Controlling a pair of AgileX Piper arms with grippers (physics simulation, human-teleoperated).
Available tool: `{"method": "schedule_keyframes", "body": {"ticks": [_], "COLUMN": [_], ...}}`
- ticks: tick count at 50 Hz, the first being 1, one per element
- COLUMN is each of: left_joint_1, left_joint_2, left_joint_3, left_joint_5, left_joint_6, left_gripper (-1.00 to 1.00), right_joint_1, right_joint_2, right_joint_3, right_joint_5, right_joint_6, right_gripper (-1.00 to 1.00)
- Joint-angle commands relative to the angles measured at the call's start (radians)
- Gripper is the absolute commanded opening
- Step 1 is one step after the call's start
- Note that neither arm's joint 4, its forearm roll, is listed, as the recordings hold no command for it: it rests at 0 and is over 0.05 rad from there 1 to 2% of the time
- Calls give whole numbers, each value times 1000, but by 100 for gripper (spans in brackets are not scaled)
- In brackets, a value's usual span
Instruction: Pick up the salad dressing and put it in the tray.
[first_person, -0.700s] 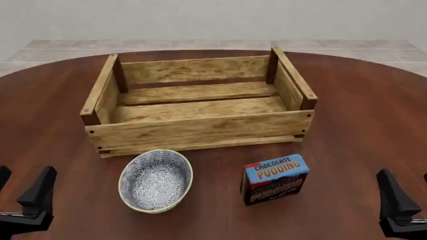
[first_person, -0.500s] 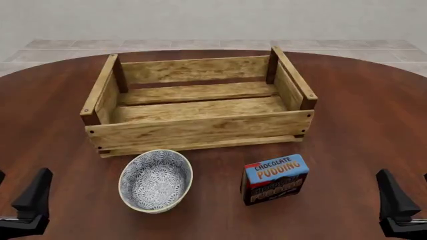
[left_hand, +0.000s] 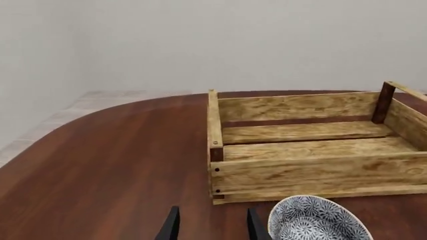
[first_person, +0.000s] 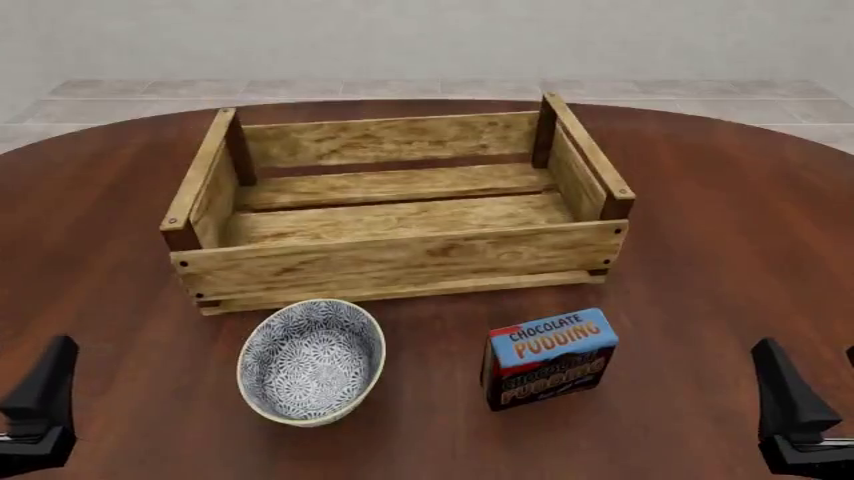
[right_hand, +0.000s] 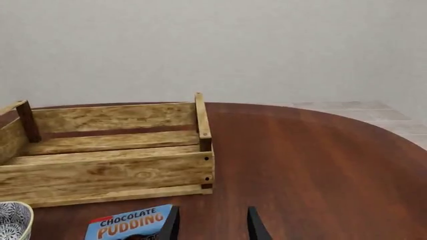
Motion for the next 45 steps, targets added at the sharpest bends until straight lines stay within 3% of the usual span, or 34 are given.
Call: {"method": "schedule_keyframes", "body": {"ticks": [1, 19, 37, 45], "left_joint_1": [59, 115, 229, 298], "left_joint_2": [3, -6, -6, -7], "left_joint_3": [-76, -253, -251, -245], "left_joint_5": [101, 281, 370, 393], "left_joint_6": [32, 26, 14, 42], "left_gripper": [100, 100, 100, 100], "right_joint_1": [2, 6, 13, 16], "right_joint_2": [3, 15, 22, 22], "right_joint_3": [1, 1, 1, 2], "right_joint_5": [-1, -7, -11, -12], "right_joint_6": [4, 1, -5, -4], "right_gripper": [100, 100, 100, 100]}}
